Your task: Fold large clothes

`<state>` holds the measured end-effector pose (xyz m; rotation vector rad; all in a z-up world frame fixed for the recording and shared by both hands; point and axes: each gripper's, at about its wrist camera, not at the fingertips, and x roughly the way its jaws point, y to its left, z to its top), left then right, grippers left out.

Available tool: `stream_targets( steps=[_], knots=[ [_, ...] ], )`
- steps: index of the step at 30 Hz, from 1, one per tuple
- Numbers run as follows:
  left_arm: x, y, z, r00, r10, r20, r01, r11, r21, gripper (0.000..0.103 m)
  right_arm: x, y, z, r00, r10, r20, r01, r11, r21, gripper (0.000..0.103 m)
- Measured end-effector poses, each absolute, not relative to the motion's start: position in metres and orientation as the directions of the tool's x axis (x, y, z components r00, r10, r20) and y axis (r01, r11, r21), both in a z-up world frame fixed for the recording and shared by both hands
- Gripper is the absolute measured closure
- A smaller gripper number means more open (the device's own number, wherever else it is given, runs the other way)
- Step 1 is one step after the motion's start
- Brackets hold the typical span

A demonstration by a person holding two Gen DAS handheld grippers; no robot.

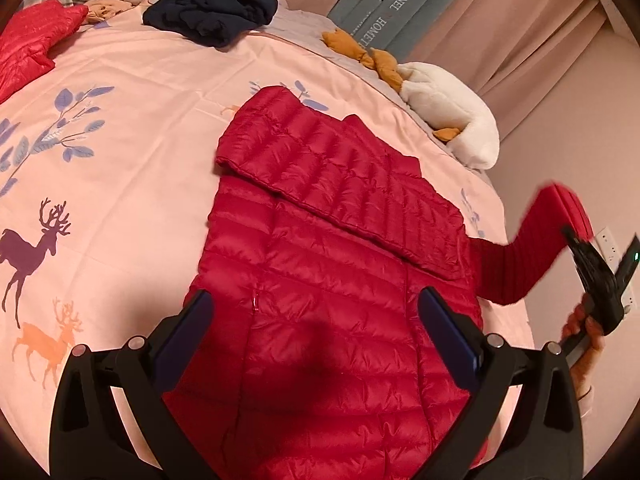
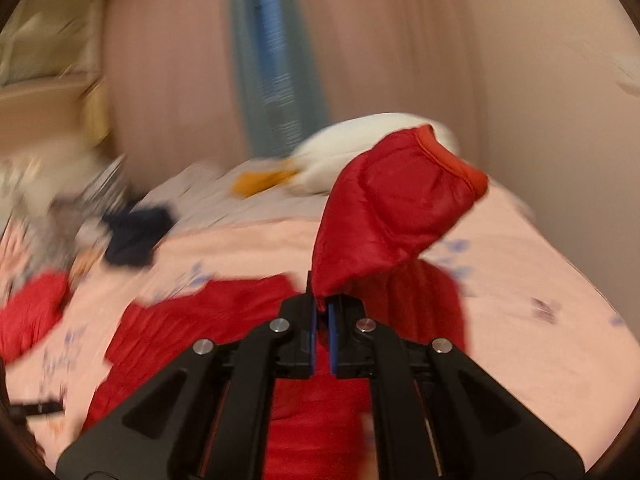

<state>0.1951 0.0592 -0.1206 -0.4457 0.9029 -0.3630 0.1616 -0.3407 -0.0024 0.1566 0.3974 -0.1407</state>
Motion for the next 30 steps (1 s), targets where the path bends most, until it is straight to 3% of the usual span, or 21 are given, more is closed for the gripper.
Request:
stream_targets(
  steps=[6, 11, 13, 19, 25, 28, 29, 30],
  knots=[
    [0.201, 0.068, -0.123, 0.551, -0.531, -0.644, 0.119, 0.814, -0.569, 0.001, 0.200, -0.203, -0.056, 0.853, -0.020, -0.522, -0.057, 0.990, -0.132, 0.098],
    [0.218, 0.066, -0.134, 0.516, -0.572, -0.637, 0.110, 0.782, -0.613, 0.001, 0.221, -0.153, -0.111, 0.762, 0.007, -0.647, -0.163, 0.970, -0.182, 0.091],
    [0.229, 0.061, -0.140, 0.481, -0.619, -0.621, 0.115, 0.747, -0.655, 0.001, 0.226, -0.149, -0.126, 0.725, 0.022, -0.689, -0.190, 0.967, -0.170, 0.062],
    [0.267, 0.026, -0.157, 0.361, -0.764, -0.534, 0.134, 0.609, -0.782, 0.001, 0.195, -0.176, -0.103, 0.761, 0.099, -0.641, -0.195, 0.978, -0.080, 0.047],
    [0.297, -0.003, -0.181, 0.336, -0.811, -0.479, 0.038, 0.520, -0.853, 0.003, 0.160, -0.237, -0.081, 0.795, 0.089, -0.600, -0.101, 0.995, 0.014, 0.045],
    [0.303, -0.007, -0.185, 0.394, -0.776, -0.493, -0.005, 0.534, -0.845, 0.024, 0.147, -0.267, -0.080, 0.803, 0.056, -0.594, -0.047, 0.998, 0.030, 0.045],
    [0.306, -0.007, -0.186, 0.408, -0.766, -0.497, -0.014, 0.539, -0.842, 0.039, 0.145, -0.275, -0.082, 0.803, 0.047, -0.594, -0.033, 0.999, 0.034, 0.045],
    [0.308, -0.007, -0.185, 0.428, -0.752, -0.502, -0.018, 0.548, -0.836, 0.064, 0.143, -0.283, -0.083, 0.803, 0.038, -0.595, -0.017, 0.999, 0.040, 0.045]
  ],
)
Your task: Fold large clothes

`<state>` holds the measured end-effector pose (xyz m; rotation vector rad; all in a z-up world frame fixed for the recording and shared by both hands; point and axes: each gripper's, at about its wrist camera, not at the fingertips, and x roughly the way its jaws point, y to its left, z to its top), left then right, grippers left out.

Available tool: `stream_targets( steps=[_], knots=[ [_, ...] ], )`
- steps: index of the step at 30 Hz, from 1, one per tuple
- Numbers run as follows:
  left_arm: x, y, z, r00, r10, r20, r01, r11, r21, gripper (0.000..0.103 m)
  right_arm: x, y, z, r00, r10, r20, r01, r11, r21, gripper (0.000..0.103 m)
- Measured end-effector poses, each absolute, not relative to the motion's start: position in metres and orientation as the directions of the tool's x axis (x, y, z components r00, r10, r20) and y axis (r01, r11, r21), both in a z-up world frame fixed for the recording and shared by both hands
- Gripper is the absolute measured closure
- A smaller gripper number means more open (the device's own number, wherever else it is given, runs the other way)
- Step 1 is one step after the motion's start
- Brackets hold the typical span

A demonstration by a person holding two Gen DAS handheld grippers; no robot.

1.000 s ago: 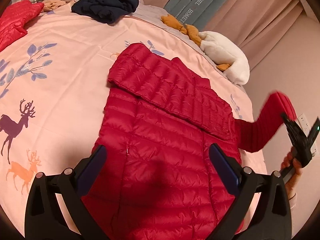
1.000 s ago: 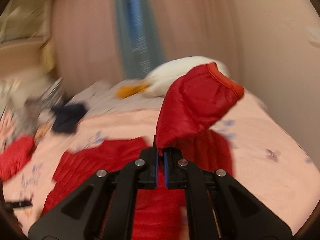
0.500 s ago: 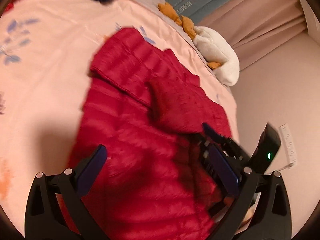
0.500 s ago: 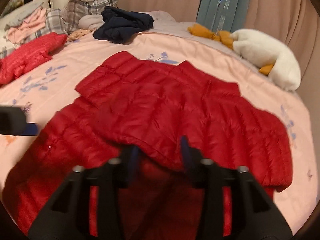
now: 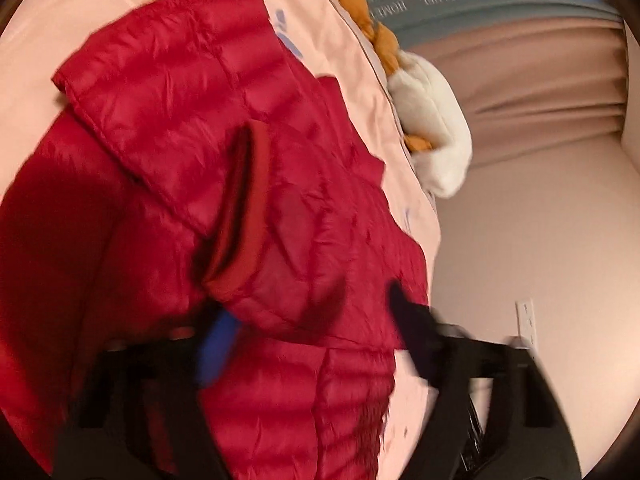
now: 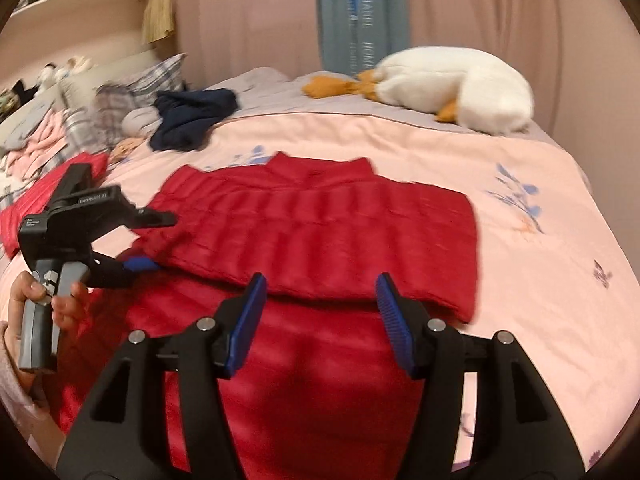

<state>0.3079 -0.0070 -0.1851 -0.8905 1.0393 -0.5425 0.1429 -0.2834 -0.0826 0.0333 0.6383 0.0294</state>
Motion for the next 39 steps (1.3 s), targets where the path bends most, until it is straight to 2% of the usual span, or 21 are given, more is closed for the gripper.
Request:
stream_targets(
  steps=[2, 5, 10, 12, 16, 17, 19, 20, 22, 23, 24, 26, 33, 34, 37, 39],
  knots=[
    [0.311, -0.005, -0.182, 0.467, -0.719, -0.515, -0.020, 0.574, -0.819, 0.093, 0.140, -0.301, -0.084, 0.802, 0.020, -0.597, 0.020, 0.998, 0.061, 0.045],
    [0.312, 0.000, -0.169, 0.525, -0.670, -0.525, -0.012, 0.611, -0.791, 0.097, 0.137, -0.324, -0.084, 0.805, -0.002, -0.593, 0.067, 0.994, 0.087, 0.045],
    [0.316, 0.020, -0.131, 0.611, -0.603, -0.513, 0.031, 0.666, -0.746, 0.097, 0.143, -0.353, -0.082, 0.805, 0.012, -0.594, 0.103, 0.982, 0.159, 0.045],
    [0.319, 0.028, -0.124, 0.629, -0.565, -0.535, 0.032, 0.706, -0.708, 0.097, 0.153, -0.356, -0.084, 0.796, 0.026, -0.605, 0.106, 0.978, 0.181, 0.045],
    [0.334, 0.034, -0.140, 0.581, -0.481, -0.657, -0.030, 0.793, -0.608, 0.097, 0.181, -0.354, -0.098, 0.754, 0.047, -0.655, 0.108, 0.975, 0.194, 0.045],
    [0.336, 0.036, -0.146, 0.573, -0.465, -0.675, -0.046, 0.804, -0.592, 0.096, 0.186, -0.353, -0.101, 0.741, 0.044, -0.670, 0.113, 0.975, 0.189, 0.045],
    [0.340, 0.045, -0.160, 0.535, -0.450, -0.715, -0.070, 0.820, -0.568, 0.086, 0.196, -0.348, -0.106, 0.720, 0.039, -0.693, 0.113, 0.979, 0.172, 0.045],
    [0.341, 0.048, -0.166, 0.515, -0.448, -0.731, -0.082, 0.823, -0.563, 0.074, 0.199, -0.345, -0.106, 0.716, 0.033, -0.697, 0.109, 0.981, 0.158, 0.045],
    [0.340, 0.055, -0.169, 0.505, -0.454, -0.734, -0.072, 0.825, -0.560, 0.069, 0.203, -0.341, -0.101, 0.722, 0.028, -0.692, 0.092, 0.986, 0.136, 0.045],
    [0.339, 0.058, -0.166, 0.509, -0.441, -0.739, -0.063, 0.837, -0.543, 0.063, 0.204, -0.340, -0.097, 0.726, 0.024, -0.687, 0.087, 0.988, 0.127, 0.045],
    [0.336, 0.061, -0.159, 0.525, -0.409, -0.746, -0.053, 0.860, -0.508, 0.052, 0.207, -0.340, -0.092, 0.731, 0.017, -0.682, 0.084, 0.990, 0.115, 0.045],
    [0.330, 0.064, -0.146, 0.572, -0.346, -0.744, -0.041, 0.893, -0.448, 0.044, 0.213, -0.341, -0.085, 0.736, 0.009, -0.677, 0.085, 0.991, 0.106, 0.043],
    [0.342, 0.022, -0.108, 0.625, -0.360, -0.693, 0.153, 0.927, -0.343, 0.044, 0.265, -0.354, -0.086, 0.733, -0.046, -0.678, 0.164, 0.980, 0.110, 0.042],
    [0.347, 0.006, -0.111, 0.610, -0.361, -0.705, 0.185, 0.930, -0.317, 0.044, 0.273, -0.357, -0.091, 0.730, -0.049, -0.682, 0.180, 0.976, 0.122, 0.042],
    [0.359, -0.020, -0.130, 0.565, -0.340, -0.752, 0.219, 0.940, -0.260, 0.055, 0.288, -0.359, -0.109, 0.716, -0.044, -0.697, 0.201, 0.969, 0.145, 0.044],
    [0.366, -0.032, -0.144, 0.548, -0.306, -0.779, 0.225, 0.950, -0.215, 0.056, 0.295, -0.356, -0.123, 0.692, -0.058, -0.720, 0.206, 0.971, 0.119, 0.044]
  ],
)
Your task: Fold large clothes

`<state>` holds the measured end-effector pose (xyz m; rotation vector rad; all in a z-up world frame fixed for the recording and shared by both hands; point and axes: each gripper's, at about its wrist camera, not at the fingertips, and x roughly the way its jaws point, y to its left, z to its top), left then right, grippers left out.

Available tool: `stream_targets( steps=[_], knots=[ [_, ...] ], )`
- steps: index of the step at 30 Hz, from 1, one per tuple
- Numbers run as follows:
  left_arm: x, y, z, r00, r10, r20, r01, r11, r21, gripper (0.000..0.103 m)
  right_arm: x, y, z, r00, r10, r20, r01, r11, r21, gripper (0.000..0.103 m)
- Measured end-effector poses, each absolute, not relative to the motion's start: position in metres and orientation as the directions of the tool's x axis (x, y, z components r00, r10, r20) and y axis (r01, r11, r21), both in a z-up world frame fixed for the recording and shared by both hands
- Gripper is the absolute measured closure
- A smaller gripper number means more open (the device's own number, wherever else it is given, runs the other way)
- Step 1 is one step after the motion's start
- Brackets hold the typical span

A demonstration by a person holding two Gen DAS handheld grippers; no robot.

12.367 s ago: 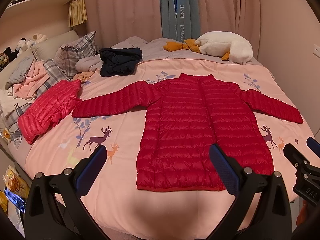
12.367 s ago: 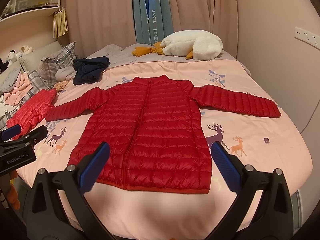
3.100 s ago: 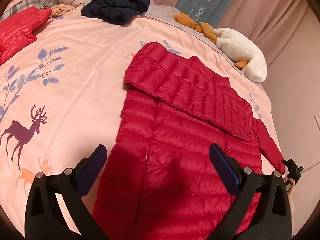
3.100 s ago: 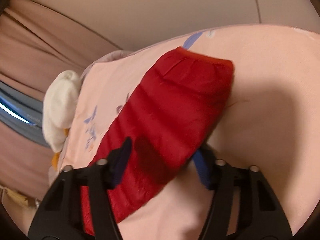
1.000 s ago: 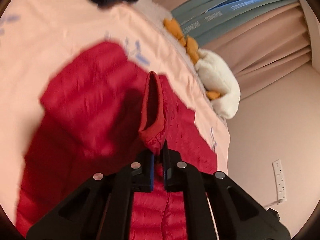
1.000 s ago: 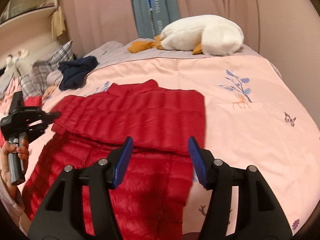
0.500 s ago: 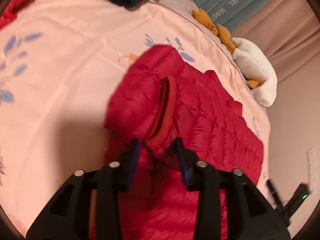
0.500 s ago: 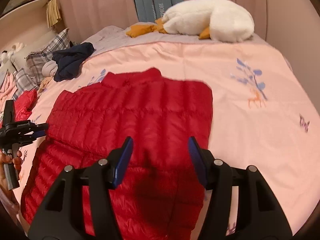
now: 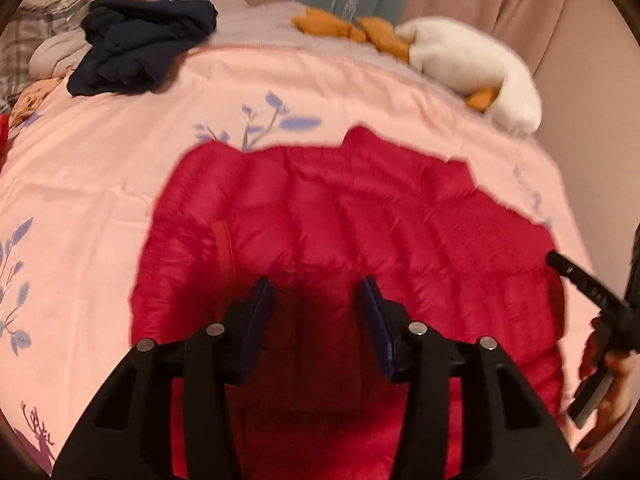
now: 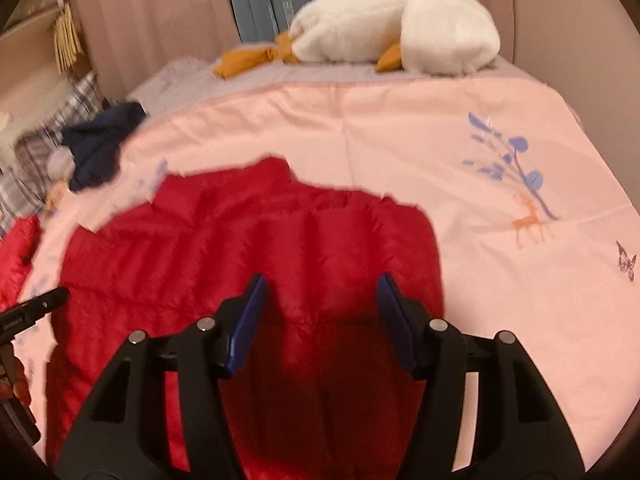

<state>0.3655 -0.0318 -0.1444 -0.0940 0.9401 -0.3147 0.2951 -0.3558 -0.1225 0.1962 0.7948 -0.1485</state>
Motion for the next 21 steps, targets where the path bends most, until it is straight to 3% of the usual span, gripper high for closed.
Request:
stream_targets(
  steps=[9, 13, 16, 21],
  knots=[
    [0.368, -0.045, -0.162, 0.551, -0.240, -0.799, 0.245, 0.962, -0.119, 0.054, 0.303, -0.355, -0.151, 0.632, -0.072, -0.772, 0.225, 0.970, 0.094, 0.044],
    [0.351, -0.050, -0.142, 0.600, -0.226, -0.767, 0.257, 0.963, -0.082, 0.053, 0.288, -0.338, -0.129, 0.687, -0.063, -0.724, 0.185, 0.978, 0.091, 0.044],
    [0.341, -0.056, -0.132, 0.615, -0.255, -0.746, 0.286, 0.954, -0.090, 0.046, 0.276, -0.320, -0.113, 0.733, -0.015, -0.681, 0.121, 0.987, 0.108, 0.044],
    [0.336, -0.074, -0.129, 0.619, -0.265, -0.740, 0.320, 0.945, -0.071, 0.046, 0.272, -0.287, -0.108, 0.739, 0.058, -0.671, 0.022, 0.994, 0.109, 0.044]
  ],
)
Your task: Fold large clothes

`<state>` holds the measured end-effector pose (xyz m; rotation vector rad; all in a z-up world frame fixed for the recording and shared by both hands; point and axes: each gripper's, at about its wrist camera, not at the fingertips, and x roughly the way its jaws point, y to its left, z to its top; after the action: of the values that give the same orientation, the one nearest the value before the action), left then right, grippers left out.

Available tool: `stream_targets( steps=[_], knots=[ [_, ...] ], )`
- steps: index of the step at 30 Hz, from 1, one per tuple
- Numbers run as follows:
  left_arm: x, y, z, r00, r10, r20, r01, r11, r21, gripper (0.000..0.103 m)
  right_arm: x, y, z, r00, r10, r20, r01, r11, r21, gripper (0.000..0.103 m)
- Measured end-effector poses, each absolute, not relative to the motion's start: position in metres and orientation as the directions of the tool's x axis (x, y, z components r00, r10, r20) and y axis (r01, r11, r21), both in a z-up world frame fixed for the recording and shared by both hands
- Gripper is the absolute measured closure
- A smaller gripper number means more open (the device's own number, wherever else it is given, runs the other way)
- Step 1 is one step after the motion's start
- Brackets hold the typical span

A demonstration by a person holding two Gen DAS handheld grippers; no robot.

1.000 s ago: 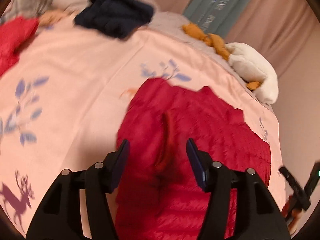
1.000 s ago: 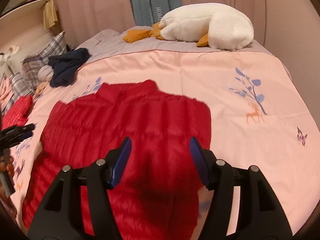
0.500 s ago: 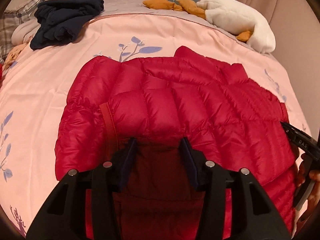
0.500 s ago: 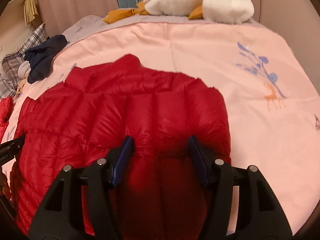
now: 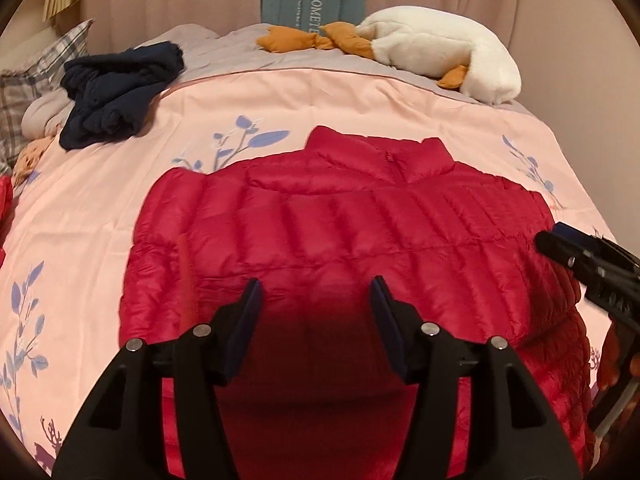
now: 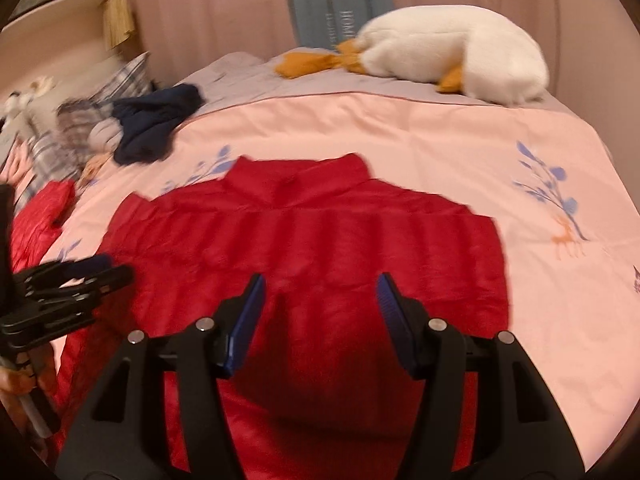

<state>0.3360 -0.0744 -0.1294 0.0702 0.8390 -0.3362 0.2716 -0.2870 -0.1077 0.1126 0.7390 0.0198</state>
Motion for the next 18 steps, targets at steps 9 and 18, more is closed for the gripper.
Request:
stream_targets(
  steps=[9, 18],
  knots=[
    [0.336, -0.097, -0.152, 0.600, -0.223, -0.768, 0.345, 0.939, -0.004, 0.046, 0.286, -0.261, -0.147, 0.662, 0.044, -0.748, 0.003, 0.998, 0.062, 0.041],
    [0.325, -0.094, -0.149, 0.602, -0.220, -0.767, 0.333, 0.943, -0.010, 0.045, 0.275, -0.257, -0.138, 0.675, 0.041, -0.737, 0.009, 0.998, 0.064, 0.042]
  ],
)
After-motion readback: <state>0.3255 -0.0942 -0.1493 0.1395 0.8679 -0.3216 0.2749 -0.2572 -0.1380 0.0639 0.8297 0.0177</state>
